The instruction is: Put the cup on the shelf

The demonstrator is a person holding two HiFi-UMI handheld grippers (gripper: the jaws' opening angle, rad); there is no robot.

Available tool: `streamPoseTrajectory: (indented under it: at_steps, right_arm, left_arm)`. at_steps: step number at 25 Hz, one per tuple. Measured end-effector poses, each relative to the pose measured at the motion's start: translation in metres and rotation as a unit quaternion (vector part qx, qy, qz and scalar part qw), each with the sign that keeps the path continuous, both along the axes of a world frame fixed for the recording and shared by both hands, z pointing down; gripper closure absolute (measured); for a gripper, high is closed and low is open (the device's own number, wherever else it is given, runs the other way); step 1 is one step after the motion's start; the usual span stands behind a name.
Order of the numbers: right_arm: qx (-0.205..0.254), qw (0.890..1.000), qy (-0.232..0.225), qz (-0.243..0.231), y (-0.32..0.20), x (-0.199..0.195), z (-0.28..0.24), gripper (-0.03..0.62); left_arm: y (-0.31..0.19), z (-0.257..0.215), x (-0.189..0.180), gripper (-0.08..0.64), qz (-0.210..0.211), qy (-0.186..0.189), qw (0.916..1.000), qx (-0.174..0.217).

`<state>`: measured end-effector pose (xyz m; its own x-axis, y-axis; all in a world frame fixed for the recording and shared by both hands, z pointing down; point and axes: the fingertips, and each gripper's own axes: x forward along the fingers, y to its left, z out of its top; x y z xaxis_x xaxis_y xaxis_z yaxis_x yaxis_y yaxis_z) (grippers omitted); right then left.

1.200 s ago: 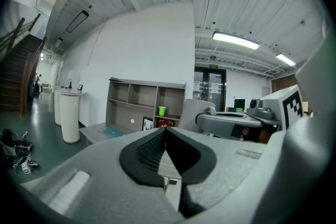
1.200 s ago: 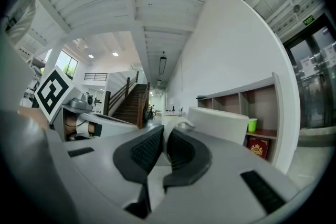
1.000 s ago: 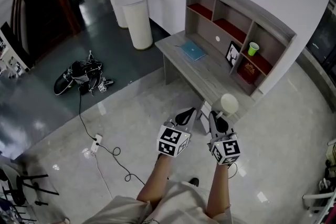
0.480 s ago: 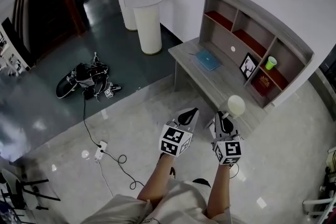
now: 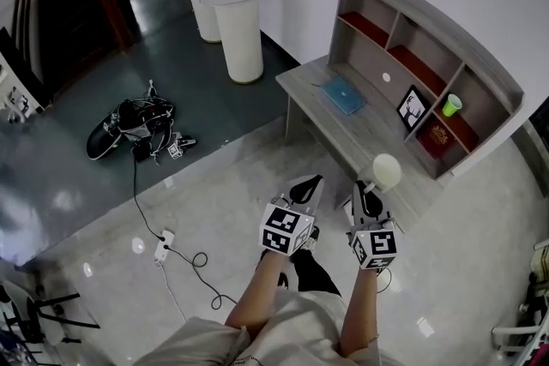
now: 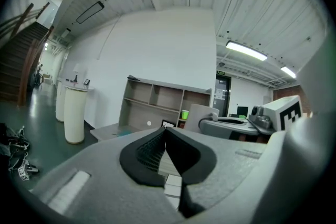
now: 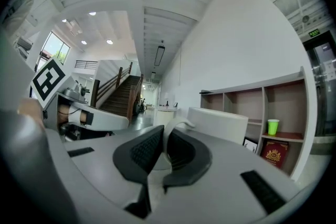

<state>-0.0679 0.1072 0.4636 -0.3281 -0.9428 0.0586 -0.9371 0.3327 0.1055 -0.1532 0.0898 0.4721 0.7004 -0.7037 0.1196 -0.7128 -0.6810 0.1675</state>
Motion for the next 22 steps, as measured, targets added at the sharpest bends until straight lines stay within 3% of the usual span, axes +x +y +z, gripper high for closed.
streamPoseTrajectory:
  at_steps: [9, 22]
  right_arm:
    - [0.009, 1.0, -0.028, -0.008, -0.091, -0.002, -0.005, 0.571]
    - [0.045, 0.998, -0.027, -0.031, -0.205, 0.026, -0.041, 0.571]
  left_arm:
    - [-0.071, -0.009, 0.015, 0.549, 0.015, -0.035, 0.999, 0.024]
    - [-0.186, -0.04, 0.054, 0.549, 0.007, -0.042, 0.9977, 0.053]
